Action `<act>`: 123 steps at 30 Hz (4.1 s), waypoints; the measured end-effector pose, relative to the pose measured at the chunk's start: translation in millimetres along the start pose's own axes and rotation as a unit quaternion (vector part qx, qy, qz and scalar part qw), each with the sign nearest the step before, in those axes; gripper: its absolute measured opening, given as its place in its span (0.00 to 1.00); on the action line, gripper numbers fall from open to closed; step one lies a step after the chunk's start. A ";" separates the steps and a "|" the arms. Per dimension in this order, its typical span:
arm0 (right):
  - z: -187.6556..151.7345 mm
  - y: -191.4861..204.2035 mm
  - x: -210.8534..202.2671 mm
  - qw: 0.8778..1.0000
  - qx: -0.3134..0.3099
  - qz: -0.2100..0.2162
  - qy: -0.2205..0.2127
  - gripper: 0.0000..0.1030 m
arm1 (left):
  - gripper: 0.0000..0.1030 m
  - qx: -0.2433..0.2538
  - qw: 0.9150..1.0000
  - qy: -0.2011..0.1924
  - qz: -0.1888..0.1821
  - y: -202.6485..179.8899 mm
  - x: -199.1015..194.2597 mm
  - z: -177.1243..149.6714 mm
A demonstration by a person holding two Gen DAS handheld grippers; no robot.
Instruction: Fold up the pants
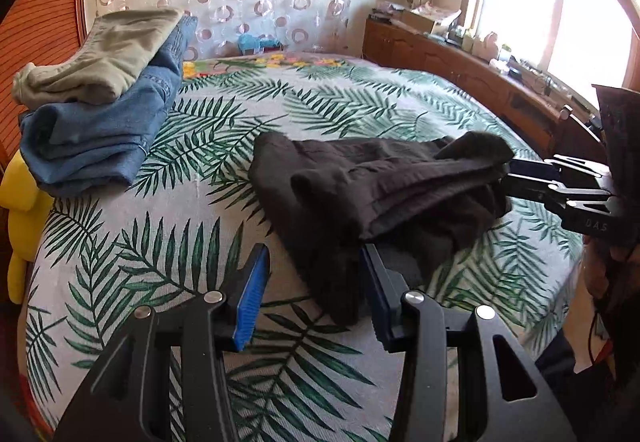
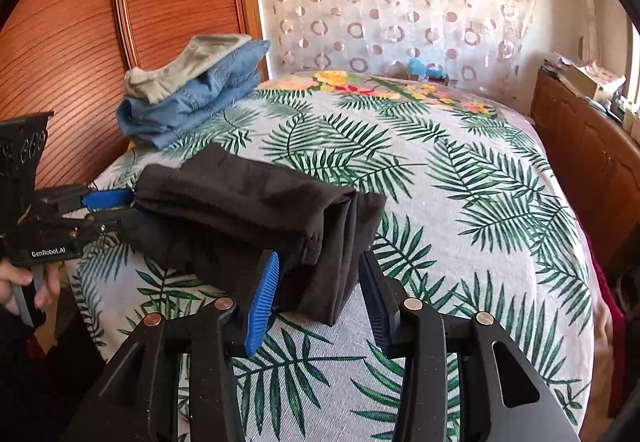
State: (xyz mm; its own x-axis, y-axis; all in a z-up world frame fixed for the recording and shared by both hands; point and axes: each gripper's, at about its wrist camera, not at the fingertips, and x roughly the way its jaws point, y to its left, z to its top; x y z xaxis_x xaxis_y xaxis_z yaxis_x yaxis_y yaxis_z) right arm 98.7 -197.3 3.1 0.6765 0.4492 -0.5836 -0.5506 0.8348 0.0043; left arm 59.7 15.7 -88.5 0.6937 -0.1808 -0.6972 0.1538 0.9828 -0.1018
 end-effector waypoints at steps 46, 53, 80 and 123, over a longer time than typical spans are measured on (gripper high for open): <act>6.4 -4.2 2.3 1.000 0.029 -0.008 0.006 0.42 | 0.86 0.000 0.998 -0.067 -0.010 -1.4 -20.6 22.5; -4.7 -0.6 -4.6 0.999 0.030 -0.004 0.013 0.42 | 0.86 -0.003 0.999 -0.037 -0.013 -1.3 -12.6 13.3; -14.7 -4.9 4.2 0.999 0.023 0.021 0.031 0.08 | 0.19 0.023 0.999 0.007 -0.033 -11.5 3.4 -16.2; -46.7 1.5 -69.0 1.000 0.025 0.003 0.009 0.15 | 0.71 0.016 0.999 -0.032 -0.039 -24.0 -57.5 -26.2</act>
State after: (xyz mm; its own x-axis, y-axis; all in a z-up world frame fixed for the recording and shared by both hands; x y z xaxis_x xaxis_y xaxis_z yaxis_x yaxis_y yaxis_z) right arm 28.4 -241.9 5.5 0.6635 0.4489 -0.5985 -0.5290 0.8472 0.0489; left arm -2.3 3.5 -64.5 0.7221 -0.2602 -0.6410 0.2314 0.9640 -0.1307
